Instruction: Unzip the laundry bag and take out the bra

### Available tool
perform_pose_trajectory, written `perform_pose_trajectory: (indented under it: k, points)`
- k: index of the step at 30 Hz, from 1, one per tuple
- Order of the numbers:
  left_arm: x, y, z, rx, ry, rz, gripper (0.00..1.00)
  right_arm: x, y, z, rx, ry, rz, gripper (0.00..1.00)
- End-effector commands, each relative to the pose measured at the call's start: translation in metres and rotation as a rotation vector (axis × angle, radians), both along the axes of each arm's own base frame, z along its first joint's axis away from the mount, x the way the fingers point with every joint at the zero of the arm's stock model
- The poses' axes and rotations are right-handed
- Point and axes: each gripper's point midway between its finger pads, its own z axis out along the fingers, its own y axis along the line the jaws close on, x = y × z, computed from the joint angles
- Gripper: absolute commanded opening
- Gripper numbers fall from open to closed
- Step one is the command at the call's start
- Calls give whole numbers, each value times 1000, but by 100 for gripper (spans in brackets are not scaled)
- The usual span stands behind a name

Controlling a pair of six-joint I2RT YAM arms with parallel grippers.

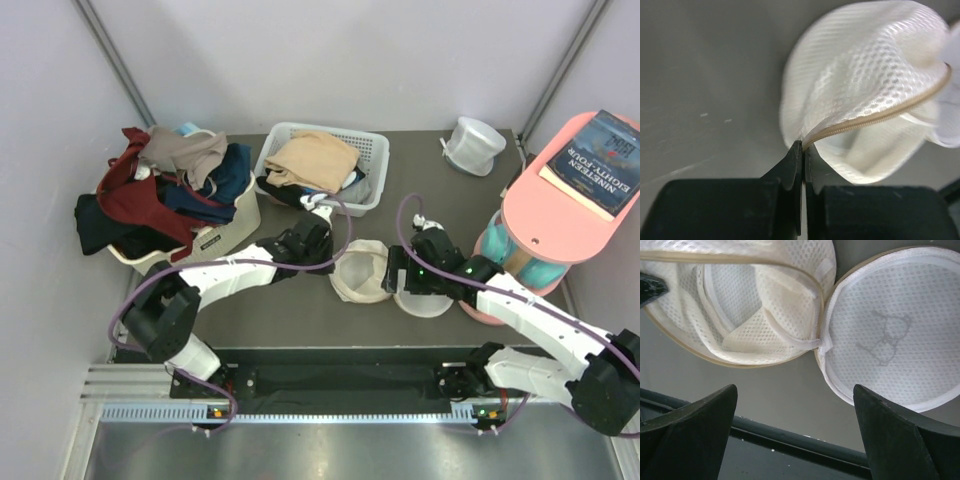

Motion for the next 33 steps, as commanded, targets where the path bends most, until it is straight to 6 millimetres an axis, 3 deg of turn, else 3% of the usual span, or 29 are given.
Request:
perform_pose_trajectory:
  k: [1, 4, 10, 15, 16, 21, 27, 33]
  points:
    - [18, 56, 23, 78, -55, 182, 0, 17, 0, 10, -24, -23, -64, 97]
    - [8, 82, 30, 69, -60, 212, 0, 21, -4, 2, -50, 1, -93, 96]
    - [-12, 110, 25, 107, -34, 253, 0, 26, -19, -27, -115, 71, -136, 94]
    - [-16, 113, 21, 78, -22, 247, 0, 36, -11, -51, -137, 109, -99, 87]
    - [-16, 115, 20, 81, -19, 253, 0, 42, -10, -49, -146, 104, -100, 79]
    - [-20, 116, 17, 72, -8, 261, 0, 54, -24, -70, -260, 147, -135, 69]
    - [-21, 118, 19, 65, -24, 264, 0, 60, -30, -82, -263, 158, -142, 61]
    - [-22, 114, 15, 55, -16, 242, 0, 59, -29, -89, -279, 193, -100, 11]
